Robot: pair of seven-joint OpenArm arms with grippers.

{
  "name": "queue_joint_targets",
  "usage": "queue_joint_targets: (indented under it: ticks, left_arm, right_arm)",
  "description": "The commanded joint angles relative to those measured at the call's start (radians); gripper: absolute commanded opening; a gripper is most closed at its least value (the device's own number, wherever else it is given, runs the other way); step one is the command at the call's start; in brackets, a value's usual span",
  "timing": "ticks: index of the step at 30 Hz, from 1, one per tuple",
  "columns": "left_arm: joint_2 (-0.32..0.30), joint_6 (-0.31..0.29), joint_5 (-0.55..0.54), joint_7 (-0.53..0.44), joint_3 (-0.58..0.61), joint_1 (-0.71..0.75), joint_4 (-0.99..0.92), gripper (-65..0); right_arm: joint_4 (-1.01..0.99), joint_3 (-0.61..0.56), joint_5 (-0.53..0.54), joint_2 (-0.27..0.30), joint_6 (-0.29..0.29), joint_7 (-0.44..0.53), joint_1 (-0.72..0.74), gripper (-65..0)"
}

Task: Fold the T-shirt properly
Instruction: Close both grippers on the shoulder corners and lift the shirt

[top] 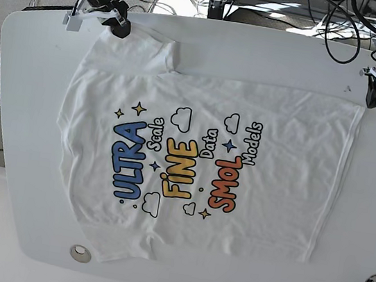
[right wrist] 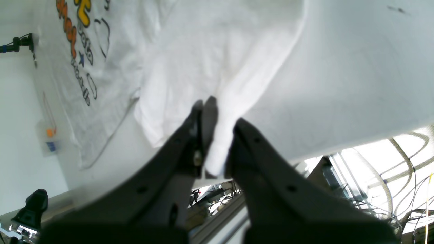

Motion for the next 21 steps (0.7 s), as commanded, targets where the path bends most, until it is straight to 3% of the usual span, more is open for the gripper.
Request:
queue_joint_targets:
  ticks: [1,5,11,15,21]
  left_arm:
    - [-0.023,-0.002,-0.018,-0.022,-0.006,0.000,0.016,-32.9]
    - [-0.030,-0.002,-0.019,-0.022,-0.006,-0.003,-0.017,-32.9]
    - [-0.106,-0.031,-0.018,-0.022,0.046,-0.045,-0.193,-32.8]
    - [-0.108,-0.031,-0.016,-0.022,0.051,-0.088,-0.291,-32.6]
    - [-0.123,-0.031,-0.016,-0.024,0.108,-0.109,-0.333,-23.5]
  right_arm:
    - [0.015,0.005,0.011,0.008,0.010,0.009,-0.006,-65.0]
    - [0.015,0.005,0.011,0.008,0.012,0.009,-0.006,-65.0]
    - [0.015,0.002,0.011,0.010,0.012,0.009,-0.006,-65.0]
    - [0.015,0.001,0.011,0.010,0.012,0.009,-0.006,-65.0]
    - [0.015,-0.001,0.011,0.010,0.012,0.009,-0.006,-65.0]
